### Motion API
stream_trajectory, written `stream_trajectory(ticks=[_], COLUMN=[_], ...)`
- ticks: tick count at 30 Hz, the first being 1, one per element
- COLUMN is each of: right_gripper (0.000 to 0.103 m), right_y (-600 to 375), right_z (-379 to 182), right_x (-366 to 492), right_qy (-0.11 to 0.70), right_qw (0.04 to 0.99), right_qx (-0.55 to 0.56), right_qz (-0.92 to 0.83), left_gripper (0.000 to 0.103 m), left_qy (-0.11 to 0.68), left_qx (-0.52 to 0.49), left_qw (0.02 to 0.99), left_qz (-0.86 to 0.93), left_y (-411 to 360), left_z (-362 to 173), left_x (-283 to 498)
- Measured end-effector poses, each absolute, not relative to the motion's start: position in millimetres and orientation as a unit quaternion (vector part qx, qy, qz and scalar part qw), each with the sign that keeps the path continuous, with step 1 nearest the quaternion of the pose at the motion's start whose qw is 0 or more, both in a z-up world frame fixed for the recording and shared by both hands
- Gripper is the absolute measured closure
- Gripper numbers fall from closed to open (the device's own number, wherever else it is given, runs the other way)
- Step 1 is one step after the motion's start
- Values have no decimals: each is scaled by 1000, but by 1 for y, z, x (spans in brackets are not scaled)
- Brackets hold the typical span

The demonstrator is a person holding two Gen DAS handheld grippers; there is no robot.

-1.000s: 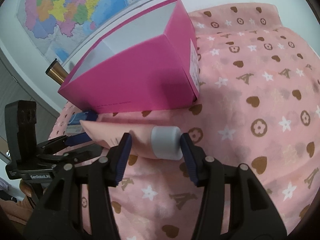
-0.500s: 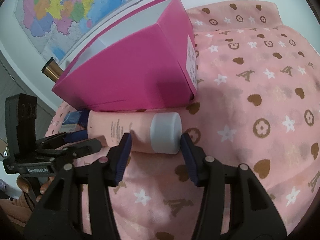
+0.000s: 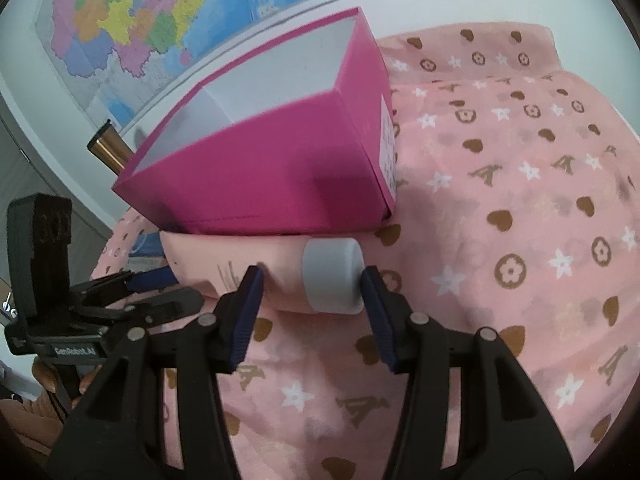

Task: Organize rigid objects
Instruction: 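Lift the pink bottle with the right gripper toward the magenta box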

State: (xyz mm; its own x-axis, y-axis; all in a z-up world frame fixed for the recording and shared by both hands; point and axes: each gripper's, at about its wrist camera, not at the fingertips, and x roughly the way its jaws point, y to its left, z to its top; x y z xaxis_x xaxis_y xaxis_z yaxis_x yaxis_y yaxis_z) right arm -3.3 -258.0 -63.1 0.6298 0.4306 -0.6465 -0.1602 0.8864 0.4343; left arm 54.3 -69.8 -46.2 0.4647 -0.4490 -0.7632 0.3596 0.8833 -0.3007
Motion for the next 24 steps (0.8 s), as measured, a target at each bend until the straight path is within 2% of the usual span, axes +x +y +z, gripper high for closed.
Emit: stream_trajectory(ticks=[24], right_gripper=[49], right_y=[-259], right_z=[-4], right_x=[-17], right_qy=[338], right_qw=[913], right_qx=[145], right_qz=[173], left_gripper=[26], left_qy=[398], left_qx=[-39], left_qw=[882], left_qz=[-249], left_y=[-63], left_z=[10], left_x=[38])
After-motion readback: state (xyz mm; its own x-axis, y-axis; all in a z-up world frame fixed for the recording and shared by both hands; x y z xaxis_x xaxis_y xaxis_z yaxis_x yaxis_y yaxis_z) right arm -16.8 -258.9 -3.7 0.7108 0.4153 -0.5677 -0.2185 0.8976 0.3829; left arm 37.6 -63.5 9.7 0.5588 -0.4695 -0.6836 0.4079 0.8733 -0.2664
